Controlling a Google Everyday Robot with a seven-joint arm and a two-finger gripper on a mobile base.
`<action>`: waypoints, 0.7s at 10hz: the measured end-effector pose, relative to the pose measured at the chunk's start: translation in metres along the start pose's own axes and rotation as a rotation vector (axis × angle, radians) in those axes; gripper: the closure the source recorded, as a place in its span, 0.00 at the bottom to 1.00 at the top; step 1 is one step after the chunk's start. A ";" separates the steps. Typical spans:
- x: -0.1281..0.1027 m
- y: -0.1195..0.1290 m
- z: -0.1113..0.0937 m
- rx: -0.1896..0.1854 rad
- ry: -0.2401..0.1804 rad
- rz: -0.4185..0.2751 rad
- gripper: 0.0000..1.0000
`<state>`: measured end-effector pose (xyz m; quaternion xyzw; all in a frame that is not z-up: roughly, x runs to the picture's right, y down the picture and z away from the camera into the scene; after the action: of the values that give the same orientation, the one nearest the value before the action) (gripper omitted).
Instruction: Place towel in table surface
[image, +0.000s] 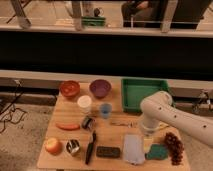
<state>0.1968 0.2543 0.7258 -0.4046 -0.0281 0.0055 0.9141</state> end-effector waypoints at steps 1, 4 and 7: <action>-0.001 0.007 0.003 -0.008 -0.006 0.000 0.20; -0.015 0.023 0.013 -0.027 -0.017 -0.020 0.20; -0.026 0.035 0.024 -0.037 -0.029 -0.049 0.20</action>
<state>0.1700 0.2944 0.7146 -0.4204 -0.0515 -0.0117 0.9058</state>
